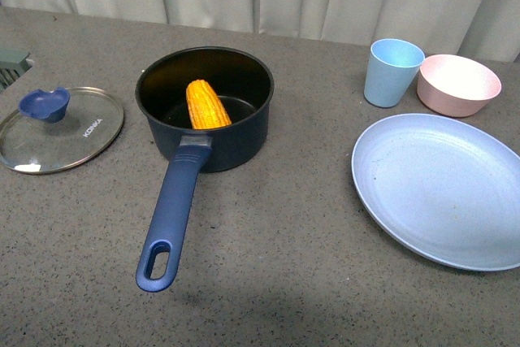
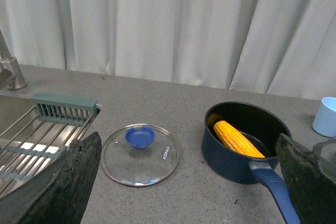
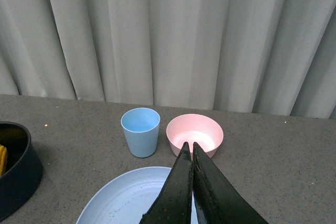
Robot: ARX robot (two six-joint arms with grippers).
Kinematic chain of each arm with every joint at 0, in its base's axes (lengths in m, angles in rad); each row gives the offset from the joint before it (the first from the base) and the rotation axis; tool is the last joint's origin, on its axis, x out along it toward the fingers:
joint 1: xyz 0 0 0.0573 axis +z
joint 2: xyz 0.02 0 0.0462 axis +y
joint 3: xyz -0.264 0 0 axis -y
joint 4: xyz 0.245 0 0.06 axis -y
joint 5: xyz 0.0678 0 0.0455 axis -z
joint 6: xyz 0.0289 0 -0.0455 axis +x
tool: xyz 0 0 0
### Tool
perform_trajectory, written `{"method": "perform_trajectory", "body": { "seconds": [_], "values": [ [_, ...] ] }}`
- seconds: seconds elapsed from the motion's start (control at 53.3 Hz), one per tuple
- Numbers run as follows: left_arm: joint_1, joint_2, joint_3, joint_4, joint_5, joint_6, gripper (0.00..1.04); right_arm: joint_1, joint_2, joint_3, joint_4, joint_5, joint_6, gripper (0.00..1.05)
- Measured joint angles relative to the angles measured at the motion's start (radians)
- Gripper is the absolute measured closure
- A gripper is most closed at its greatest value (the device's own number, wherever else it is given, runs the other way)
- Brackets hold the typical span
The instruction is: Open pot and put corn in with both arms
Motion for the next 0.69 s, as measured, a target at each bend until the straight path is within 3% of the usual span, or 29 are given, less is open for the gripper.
{"method": "perform_trajectory", "body": {
  "seconds": [0.3, 0.356, 0.412, 0.694],
  "values": [
    [0.000, 0.000, 0.000, 0.000, 0.000, 0.000, 0.06, -0.065, -0.258, -0.069, -0.185, -0.065, -0.001, 1.04],
    [0.000, 0.000, 0.000, 0.000, 0.000, 0.000, 0.06, -0.112, -0.309, -0.079, -0.229, -0.134, -0.001, 1.04],
    [0.000, 0.000, 0.000, 0.000, 0.000, 0.000, 0.06, -0.146, -0.378, -0.089, -0.287, -0.142, -0.001, 1.04],
    [0.000, 0.000, 0.000, 0.000, 0.000, 0.000, 0.06, -0.151, -0.586, -0.101, -0.470, -0.148, -0.001, 1.04]
  ]
}}
